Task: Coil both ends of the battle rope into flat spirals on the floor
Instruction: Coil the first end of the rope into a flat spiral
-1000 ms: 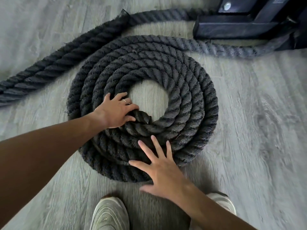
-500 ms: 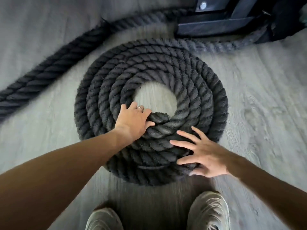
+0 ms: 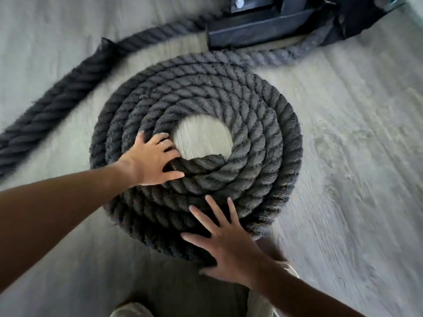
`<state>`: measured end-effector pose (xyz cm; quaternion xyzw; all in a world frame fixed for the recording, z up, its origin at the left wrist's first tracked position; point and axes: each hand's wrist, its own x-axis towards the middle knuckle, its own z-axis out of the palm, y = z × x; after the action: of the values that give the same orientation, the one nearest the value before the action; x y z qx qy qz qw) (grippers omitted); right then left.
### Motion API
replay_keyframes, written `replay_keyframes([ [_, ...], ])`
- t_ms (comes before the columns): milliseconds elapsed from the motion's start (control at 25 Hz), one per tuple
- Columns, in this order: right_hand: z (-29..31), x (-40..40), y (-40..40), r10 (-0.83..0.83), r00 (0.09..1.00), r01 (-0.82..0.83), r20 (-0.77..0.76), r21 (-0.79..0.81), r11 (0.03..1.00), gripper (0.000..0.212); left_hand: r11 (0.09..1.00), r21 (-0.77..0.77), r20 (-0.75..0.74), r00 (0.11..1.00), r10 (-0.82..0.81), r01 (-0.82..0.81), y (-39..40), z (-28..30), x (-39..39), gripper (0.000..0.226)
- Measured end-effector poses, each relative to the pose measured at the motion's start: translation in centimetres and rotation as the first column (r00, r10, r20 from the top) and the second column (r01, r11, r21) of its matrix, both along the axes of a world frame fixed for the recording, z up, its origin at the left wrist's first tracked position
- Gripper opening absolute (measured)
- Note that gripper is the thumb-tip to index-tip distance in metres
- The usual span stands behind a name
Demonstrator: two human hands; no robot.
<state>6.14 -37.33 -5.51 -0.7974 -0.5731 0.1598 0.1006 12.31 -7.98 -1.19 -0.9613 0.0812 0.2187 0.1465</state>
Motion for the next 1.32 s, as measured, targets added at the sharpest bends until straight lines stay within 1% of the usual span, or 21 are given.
replay_keyframes([
  [80,-0.3,-0.9,1.2,-0.077,0.997,0.077,0.021,0.005,0.997,0.073,0.995,0.055,-0.106,0.992,-0.074,0.080,1.0,0.4,1.0,0.091],
  [160,-0.6,-0.8,1.1,-0.088,0.996,0.087,0.033,0.029,0.996,0.068,0.988,0.067,-0.184,0.975,-0.125,0.139,0.9,0.3,2.0,0.088],
  [200,-0.9,-0.6,0.8,-0.080,0.996,0.078,0.036,0.040,0.996,0.068,0.985,0.065,-0.199,0.969,-0.144,0.159,0.7,0.3,2.3,0.086],
  [280,-1.4,0.2,-0.2,-0.048,0.998,0.046,0.036,0.047,0.998,0.071,0.980,0.061,-0.150,0.973,-0.177,0.188,0.3,-0.1,2.2,0.086],
  [360,-1.6,2.3,-2.6,0.016,0.998,-0.019,0.055,0.052,0.998,0.077,0.982,0.036,-0.041,0.982,-0.185,0.186,-1.0,-0.6,1.5,0.084],
  [400,-1.4,4.0,-4.6,0.062,0.996,-0.065,0.069,0.038,0.997,0.079,0.987,0.005,0.018,0.987,-0.162,0.162,-2.5,-0.9,1.4,0.083],
  [480,-0.5,8.1,-9.3,0.139,0.986,-0.140,0.091,0.002,0.990,0.078,0.995,-0.081,0.078,0.996,-0.051,0.057,-6.5,-1.5,1.9,0.080],
  [560,1.0,11.9,-13.6,0.149,0.987,-0.147,0.057,-0.040,0.988,0.069,0.992,-0.110,0.065,0.995,0.072,-0.065,-11.0,-2.0,3.1,0.075],
  [600,1.9,12.9,-15.0,0.107,0.994,-0.107,0.001,-0.051,0.993,0.060,0.987,-0.112,0.046,0.992,0.119,-0.113,-13.0,-2.2,3.8,0.072],
  [640,2.7,13.0,-15.5,0.030,0.998,-0.033,-0.058,-0.052,0.998,0.053,0.983,-0.113,0.034,0.988,0.151,-0.146,-14.4,-2.3,4.3,0.070],
  [680,3.2,12.3,-15.3,-0.070,0.992,0.066,-0.102,-0.042,0.997,0.050,0.981,-0.111,0.033,0.986,0.163,-0.159,-15.1,-2.4,4.6,0.069],
  [760,3.2,9.0,-12.9,-0.236,0.962,0.236,-0.134,-0.014,0.972,0.064,0.983,-0.111,0.052,0.987,0.154,-0.147,-15.2,-2.6,5.0,0.071],
  [800,2.8,6.8,-10.7,-0.265,0.954,0.268,-0.142,0.002,0.963,0.074,0.983,-0.126,0.060,0.988,0.144,-0.135,-14.7,-2.8,5.0,0.075],
  [880,1.3,2.9,-5.9,-0.258,0.960,0.257,-0.112,-0.025,0.966,0.088,0.982,-0.166,0.067,0.992,0.105,-0.093,-12.9,-3.1,5.1,0.086],
  [960,0.5,1.4,-2.6,-0.267,0.960,0.259,-0.085,-0.096,0.961,0.091,0.986,-0.166,0.093,0.995,0.037,-0.021,-10.4,-3.0,5.0,0.095],
  [1000,0.3,1.4,-2.1,-0.271,0.959,0.263,-0.076,-0.103,0.959,0.088,0.989,-0.149,0.092,0.996,0.018,-0.004,-9.0,-2.9,5.0,0.095],
  [1040,0.3,1.6,-2.2,-0.257,0.965,0.251,-0.060,-0.090,0.964,0.081,0.990,-0.142,0.071,0.997,0.020,-0.010,-7.7,-2.9,5.0,0.095],
  [1120,0.4,2.1,-3.4,-0.159,0.986,0.161,0.044,-0.041,0.986,0.065,0.982,-0.178,-0.017,0.998,0.064,-0.066,-6.3,-2.7,5.1,0.091],
  [1160,0.3,2.4,-4.2,-0.115,0.989,0.120,0.096,-0.043,0.992,0.066,0.975,-0.199,-0.061,0.994,0.087,-0.098,-6.4,-2.5,5.3,0.089],
  [1200,0.0,2.9,-5.1,-0.085,0.989,0.092,0.118,-0.056,0.994,0.072,0.970,-0.212,-0.091,0.990,0.105,-0.123,-7.2,-2.2,5.3,0.086],
  [1320,0.1,6.2,-9.3,0.013,0.989,0.001,0.149,-0.092,0.996,0.084,0.931,-0.284,-0.084,0.973,0.215,-0.230,-11.3,-2.2,5.9,0.072],
])
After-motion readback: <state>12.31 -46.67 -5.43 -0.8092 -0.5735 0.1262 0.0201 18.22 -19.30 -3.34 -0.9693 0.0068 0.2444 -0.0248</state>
